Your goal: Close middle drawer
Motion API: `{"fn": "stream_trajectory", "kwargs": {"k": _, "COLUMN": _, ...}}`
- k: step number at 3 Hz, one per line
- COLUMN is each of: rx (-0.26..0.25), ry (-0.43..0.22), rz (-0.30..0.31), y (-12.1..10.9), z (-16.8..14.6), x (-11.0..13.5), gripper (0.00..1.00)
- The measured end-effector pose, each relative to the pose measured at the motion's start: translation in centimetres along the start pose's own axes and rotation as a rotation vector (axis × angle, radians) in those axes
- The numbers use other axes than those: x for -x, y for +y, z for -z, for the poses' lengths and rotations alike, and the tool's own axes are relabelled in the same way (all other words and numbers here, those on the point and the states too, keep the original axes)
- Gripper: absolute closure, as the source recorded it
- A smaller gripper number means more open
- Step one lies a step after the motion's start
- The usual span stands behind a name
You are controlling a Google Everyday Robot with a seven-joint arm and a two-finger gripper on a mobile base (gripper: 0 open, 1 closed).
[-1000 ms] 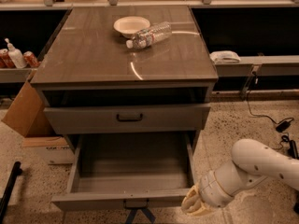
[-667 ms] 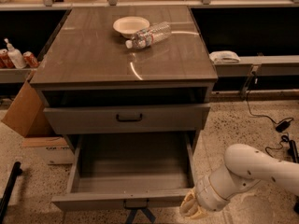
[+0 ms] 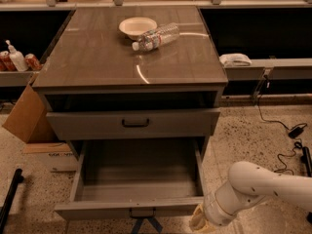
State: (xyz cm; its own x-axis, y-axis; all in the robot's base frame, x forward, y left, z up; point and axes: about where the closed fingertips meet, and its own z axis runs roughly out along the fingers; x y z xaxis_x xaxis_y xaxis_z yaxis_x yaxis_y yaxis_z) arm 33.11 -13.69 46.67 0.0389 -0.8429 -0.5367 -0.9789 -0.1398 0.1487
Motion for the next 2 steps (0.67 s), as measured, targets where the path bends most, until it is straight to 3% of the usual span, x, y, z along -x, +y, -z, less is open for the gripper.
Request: {"fn": "stream_trajectory", "kwargs": {"k": 2, "rx": -0.039, "ry": 0.011, "rz": -0.074, "y": -2.4, "z": -3.1, "x": -3.9, "gripper": 1.00}}
